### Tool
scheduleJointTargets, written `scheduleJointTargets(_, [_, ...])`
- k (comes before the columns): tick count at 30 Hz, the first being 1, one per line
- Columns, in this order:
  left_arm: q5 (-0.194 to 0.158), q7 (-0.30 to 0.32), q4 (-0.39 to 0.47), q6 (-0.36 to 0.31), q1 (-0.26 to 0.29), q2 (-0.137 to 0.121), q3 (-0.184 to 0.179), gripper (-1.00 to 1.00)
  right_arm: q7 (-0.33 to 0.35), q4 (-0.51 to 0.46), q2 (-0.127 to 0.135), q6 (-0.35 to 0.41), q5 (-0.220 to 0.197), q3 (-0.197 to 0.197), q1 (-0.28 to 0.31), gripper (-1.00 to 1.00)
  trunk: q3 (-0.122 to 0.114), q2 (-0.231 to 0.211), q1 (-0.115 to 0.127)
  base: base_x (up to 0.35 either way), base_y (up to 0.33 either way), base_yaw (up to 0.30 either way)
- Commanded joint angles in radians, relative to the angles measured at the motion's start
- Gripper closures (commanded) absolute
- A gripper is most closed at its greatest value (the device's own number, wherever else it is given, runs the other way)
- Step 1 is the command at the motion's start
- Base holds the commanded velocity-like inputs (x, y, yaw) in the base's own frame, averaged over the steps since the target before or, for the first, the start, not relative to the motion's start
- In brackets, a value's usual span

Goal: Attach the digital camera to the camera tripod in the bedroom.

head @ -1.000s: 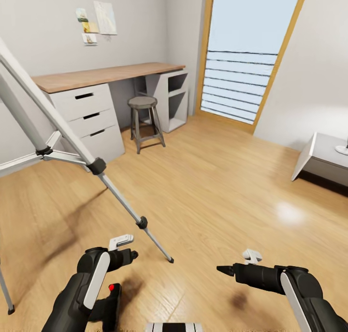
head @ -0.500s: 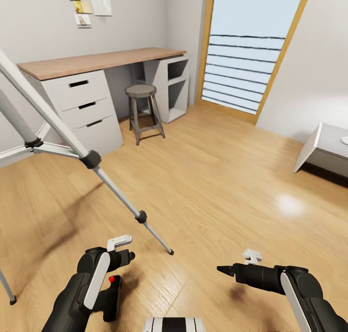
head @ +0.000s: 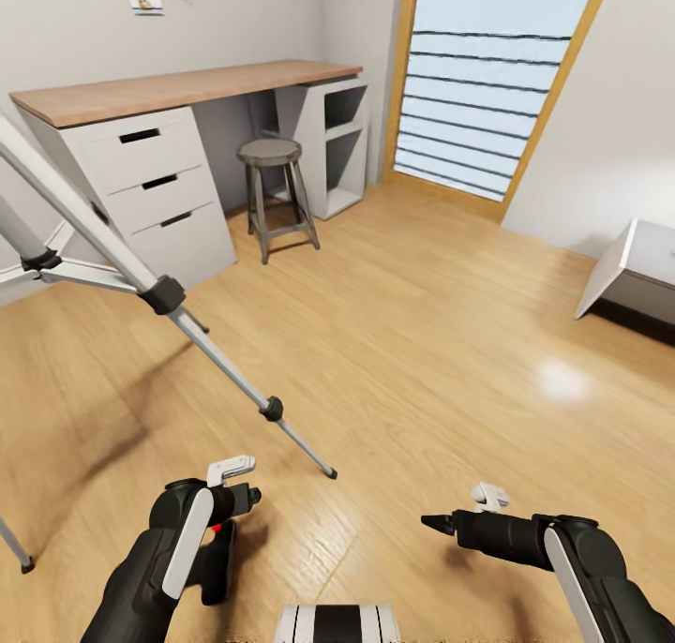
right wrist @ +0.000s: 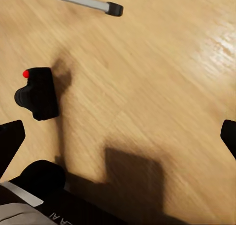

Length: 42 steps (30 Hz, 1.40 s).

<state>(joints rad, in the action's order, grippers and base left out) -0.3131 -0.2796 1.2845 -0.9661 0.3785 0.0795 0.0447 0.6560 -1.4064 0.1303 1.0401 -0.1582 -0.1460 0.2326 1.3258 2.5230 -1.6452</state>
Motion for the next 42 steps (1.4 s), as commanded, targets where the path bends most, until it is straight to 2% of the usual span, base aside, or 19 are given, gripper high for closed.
scheduleJointTargets(1, [-0.011,-0.008,0.001,-0.003,0.000,0.001,0.002,-1.00,-0.001,0.000,0.000,0.007,-0.006,-0.001,0.001,-1.00,0.005,0.001,0.000,0.000,0.000,0.000])
scheduleJointTargets(42, [-0.010,-0.009,0.005,-0.002,0.000,-0.009,0.003,-1.00,-0.003,-0.001,-0.001,0.007,-0.006,-0.001,0.001,-1.00,0.163,0.010,-0.019,0.000,0.000,0.000])
